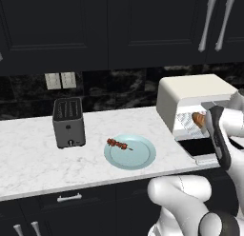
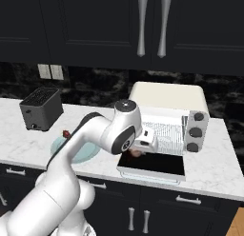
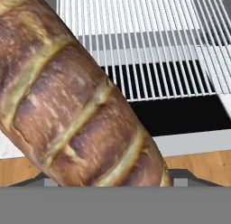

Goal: Pick up the kebab skewer and baguette bread, and place them inside the toaster oven. Close the toaster oven door and start by setting the timer.

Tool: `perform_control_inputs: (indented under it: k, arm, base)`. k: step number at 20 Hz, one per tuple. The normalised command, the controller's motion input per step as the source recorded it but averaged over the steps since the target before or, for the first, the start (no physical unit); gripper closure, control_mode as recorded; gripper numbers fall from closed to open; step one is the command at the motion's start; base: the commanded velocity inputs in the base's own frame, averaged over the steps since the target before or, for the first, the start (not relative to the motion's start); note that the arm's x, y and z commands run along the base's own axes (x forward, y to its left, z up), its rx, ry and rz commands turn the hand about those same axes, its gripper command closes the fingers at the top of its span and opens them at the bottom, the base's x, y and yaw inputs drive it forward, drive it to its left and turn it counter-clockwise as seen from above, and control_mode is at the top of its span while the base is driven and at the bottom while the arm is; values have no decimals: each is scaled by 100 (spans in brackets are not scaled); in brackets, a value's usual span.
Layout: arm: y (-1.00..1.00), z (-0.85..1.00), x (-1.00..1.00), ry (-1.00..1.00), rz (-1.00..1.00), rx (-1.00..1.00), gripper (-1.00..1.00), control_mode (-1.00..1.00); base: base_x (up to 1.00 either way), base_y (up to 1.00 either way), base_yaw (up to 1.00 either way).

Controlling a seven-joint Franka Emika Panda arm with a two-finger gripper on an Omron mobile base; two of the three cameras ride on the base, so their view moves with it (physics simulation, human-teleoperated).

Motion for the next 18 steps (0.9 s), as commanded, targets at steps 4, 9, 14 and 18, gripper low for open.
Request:
perform_control_inputs:
  k: [4, 9, 14, 18]
  arm:
    - [-15, -20, 31, 1, 0, 0, 100, -100]
    - [-15, -4, 47, 1, 0, 0, 100, -100]
    - [-3, -5, 51, 0, 0, 3, 100, -100]
    - [0, -25, 25, 0, 0, 6, 100, -100]
  base:
    - [0, 0, 0]
    - [0, 0, 0]
    - [0, 0, 0]
    - [0, 0, 0]
